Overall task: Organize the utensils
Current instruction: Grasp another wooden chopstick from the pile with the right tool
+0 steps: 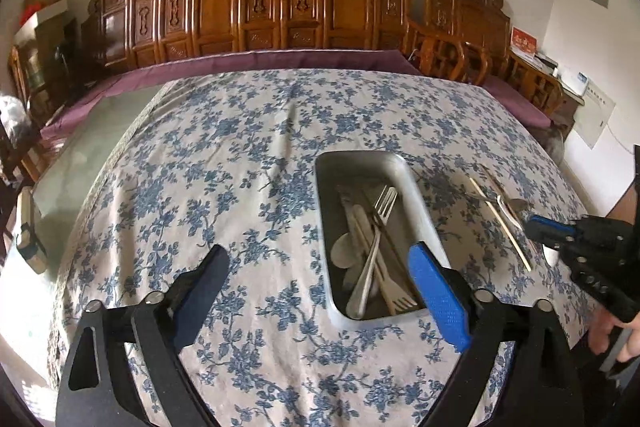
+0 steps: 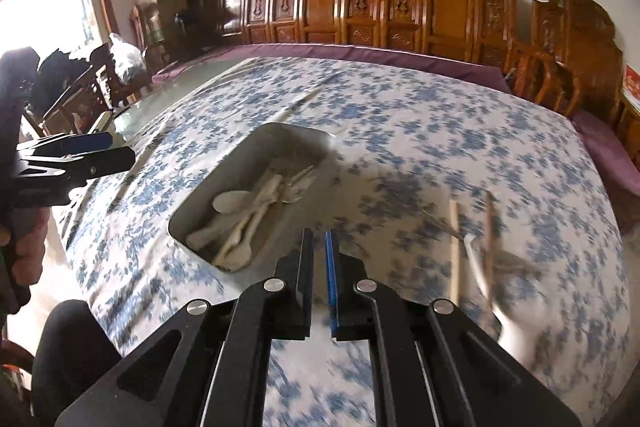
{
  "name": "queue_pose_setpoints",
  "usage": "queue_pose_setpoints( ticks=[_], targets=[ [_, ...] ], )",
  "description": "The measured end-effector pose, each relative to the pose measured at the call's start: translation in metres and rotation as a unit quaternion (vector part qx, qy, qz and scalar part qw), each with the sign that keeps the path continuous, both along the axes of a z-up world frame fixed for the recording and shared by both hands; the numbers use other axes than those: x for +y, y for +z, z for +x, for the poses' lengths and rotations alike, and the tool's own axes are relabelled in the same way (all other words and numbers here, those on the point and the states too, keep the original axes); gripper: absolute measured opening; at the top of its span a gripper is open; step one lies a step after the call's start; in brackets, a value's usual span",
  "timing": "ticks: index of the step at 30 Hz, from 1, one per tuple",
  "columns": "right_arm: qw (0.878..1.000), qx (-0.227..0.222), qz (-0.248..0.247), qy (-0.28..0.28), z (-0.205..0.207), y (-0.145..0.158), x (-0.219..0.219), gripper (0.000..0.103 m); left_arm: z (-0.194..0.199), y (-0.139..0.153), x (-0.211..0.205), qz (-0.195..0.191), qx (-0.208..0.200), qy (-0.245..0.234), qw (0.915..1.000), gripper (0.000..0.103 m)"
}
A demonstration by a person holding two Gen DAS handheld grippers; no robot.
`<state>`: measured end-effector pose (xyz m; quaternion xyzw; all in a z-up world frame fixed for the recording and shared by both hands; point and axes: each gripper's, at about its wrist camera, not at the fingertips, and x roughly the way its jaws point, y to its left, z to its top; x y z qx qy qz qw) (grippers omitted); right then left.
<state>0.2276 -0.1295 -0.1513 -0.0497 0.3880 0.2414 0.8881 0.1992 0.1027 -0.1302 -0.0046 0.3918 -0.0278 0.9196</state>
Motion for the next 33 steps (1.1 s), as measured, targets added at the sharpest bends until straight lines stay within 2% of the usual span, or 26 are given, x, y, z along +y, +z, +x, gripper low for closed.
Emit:
queue_pose_setpoints(
  ticks=[4, 8, 10, 15, 23, 27, 33],
  targets=[
    [1.000, -0.006, -0.011, -0.017, -0.014, -0.001, -0.028, 0.020, -0.003, 0.002, -0.016, 0.001, -0.008, -0.004, 1.0000, 0.093],
    [0.999, 0.001, -0.018, -0.033, -0.025, -0.008, -0.057, 0.021, -0.007, 0.002, -0.035, -0.004, -0.004, -0.010, 0.9999, 0.093],
    [0.999, 0.002, -0.020, -0.041, -0.028, -0.010, -0.069, 0.024, -0.010, 0.002, -0.047, 0.003, -0.008, -0.014, 0.9999, 0.093],
    [0.997, 0.006, -0.024, -0.069, -0.028, -0.020, -0.104, 0.026, -0.016, 0.000, -0.085, 0.014, -0.019, -0.047, 0.9986, 0.093],
    [0.994, 0.022, -0.016, -0.103, -0.012, -0.038, -0.152, 0.026, -0.004, -0.020, -0.145, 0.011, 0.014, -0.105, 0.9943, 0.093],
    [0.994, 0.039, -0.017, -0.099, 0.006, -0.050, -0.158, 0.026, 0.005, -0.036, -0.165, 0.009, 0.030, -0.115, 0.9929, 0.093],
    [0.995, 0.061, -0.023, -0.071, 0.041, -0.070, -0.141, 0.026, 0.023, -0.057, -0.182, -0.002, 0.060, -0.123, 0.9906, 0.093]
  ],
)
